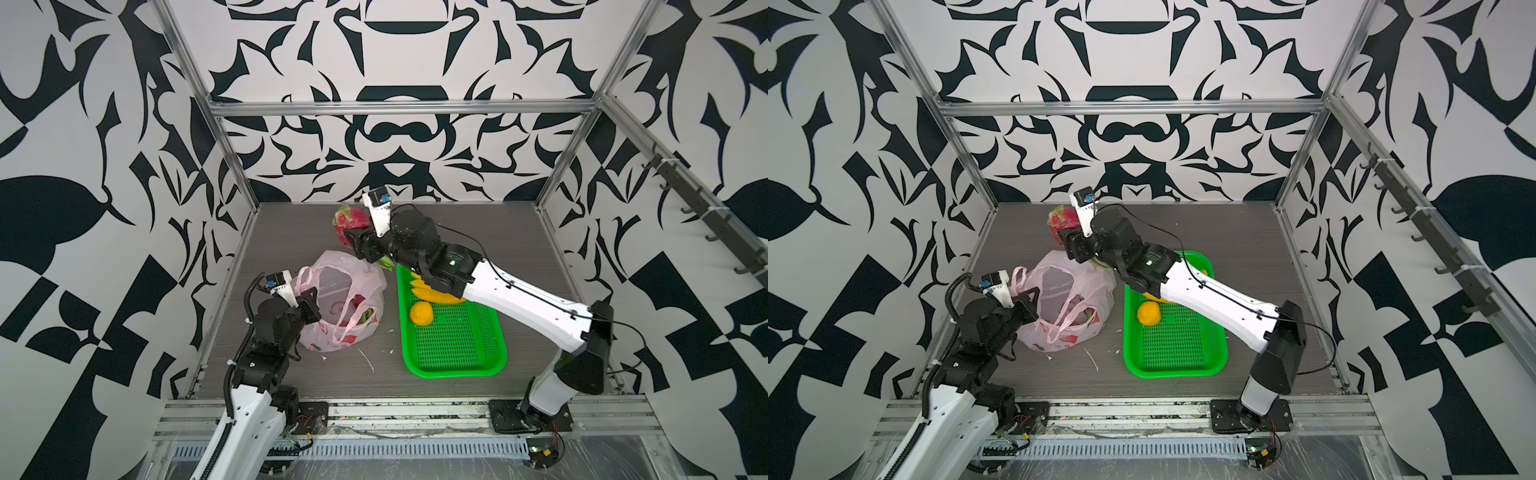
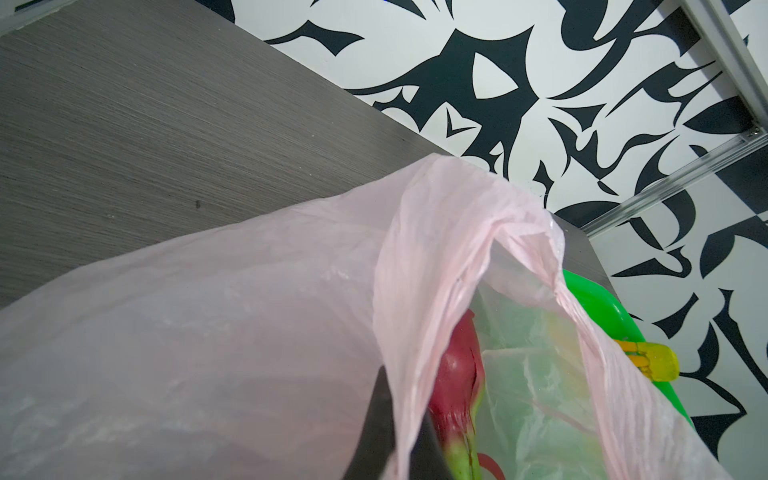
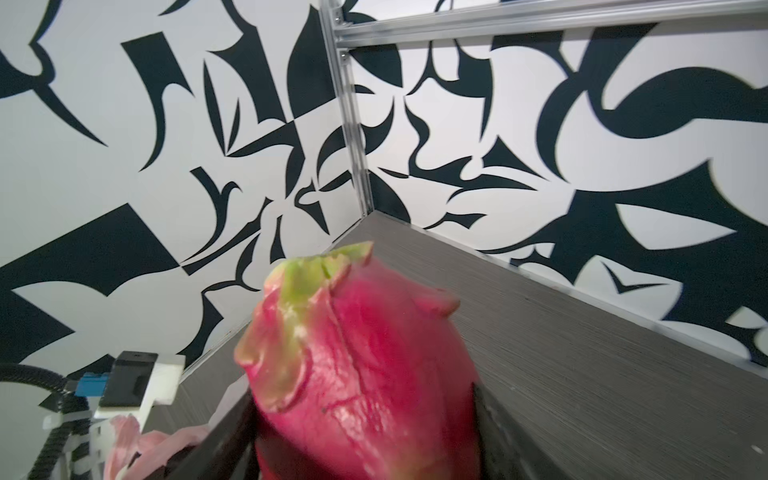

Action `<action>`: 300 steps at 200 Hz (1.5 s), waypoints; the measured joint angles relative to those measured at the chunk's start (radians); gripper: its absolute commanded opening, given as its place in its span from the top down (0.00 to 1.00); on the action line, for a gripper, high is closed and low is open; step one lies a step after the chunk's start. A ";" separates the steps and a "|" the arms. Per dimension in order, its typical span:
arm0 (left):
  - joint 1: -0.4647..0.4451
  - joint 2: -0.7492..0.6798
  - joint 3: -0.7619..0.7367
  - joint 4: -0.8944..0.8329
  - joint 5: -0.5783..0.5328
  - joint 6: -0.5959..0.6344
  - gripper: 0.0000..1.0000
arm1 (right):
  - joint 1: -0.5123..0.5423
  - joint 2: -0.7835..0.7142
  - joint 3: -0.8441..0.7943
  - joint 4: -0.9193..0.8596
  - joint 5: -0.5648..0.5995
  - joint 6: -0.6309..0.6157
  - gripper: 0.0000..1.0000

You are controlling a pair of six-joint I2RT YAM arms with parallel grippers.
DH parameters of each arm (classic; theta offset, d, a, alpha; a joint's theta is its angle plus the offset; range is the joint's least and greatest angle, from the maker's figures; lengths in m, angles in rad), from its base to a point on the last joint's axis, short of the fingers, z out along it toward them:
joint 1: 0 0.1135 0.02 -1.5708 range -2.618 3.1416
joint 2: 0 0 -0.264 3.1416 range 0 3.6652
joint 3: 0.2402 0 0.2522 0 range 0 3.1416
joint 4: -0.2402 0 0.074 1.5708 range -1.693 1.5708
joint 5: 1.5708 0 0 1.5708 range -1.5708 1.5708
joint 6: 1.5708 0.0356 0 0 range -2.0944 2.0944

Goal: Untie the knot of the plastic bag and take out the fruit
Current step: 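Carry the red dragon fruit over the green basket with the right gripper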

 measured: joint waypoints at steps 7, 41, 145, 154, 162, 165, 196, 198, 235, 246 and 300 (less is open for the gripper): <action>0.000 -0.001 0.000 -0.001 0.000 0.002 1.00 | -0.001 -0.024 -0.019 -0.010 0.024 0.000 0.52; 0.000 -0.003 0.000 -0.008 0.003 0.005 1.00 | -0.005 -0.138 -0.131 -0.051 0.142 0.014 0.52; 0.000 0.001 -0.014 -0.015 0.018 0.005 1.00 | -0.005 -0.397 -0.431 -0.267 0.422 0.216 0.53; 0.000 0.001 -0.014 -0.015 0.018 0.005 1.00 | -0.004 -0.407 -0.446 -0.287 0.434 0.241 0.53; 0.000 0.000 -0.014 -0.016 0.019 0.005 1.00 | -0.004 -0.416 -0.458 -0.306 0.444 0.267 0.54; 0.000 0.000 -0.014 -0.016 0.019 0.005 1.00 | -0.003 -0.418 -0.462 -0.313 0.448 0.275 0.54; 0.000 -0.011 -0.014 -0.019 0.020 0.005 1.00 | 0.014 -0.444 -0.505 -0.382 0.493 0.377 0.54; 0.000 -0.011 -0.014 -0.020 0.020 0.005 1.00 | 0.016 -0.444 -0.507 -0.387 0.497 0.383 0.54; 0.000 -0.014 -0.015 -0.025 0.019 0.005 1.00 | 0.046 -0.447 -0.522 -0.491 0.538 0.514 0.54; 0.000 -0.014 -0.017 -0.024 0.019 0.005 1.00 | 0.054 -0.447 -0.529 -0.517 0.545 0.552 0.54; 0.000 0.014 -0.033 -0.019 0.021 0.005 1.00 | 0.081 -0.450 -0.609 -0.605 0.563 0.718 0.55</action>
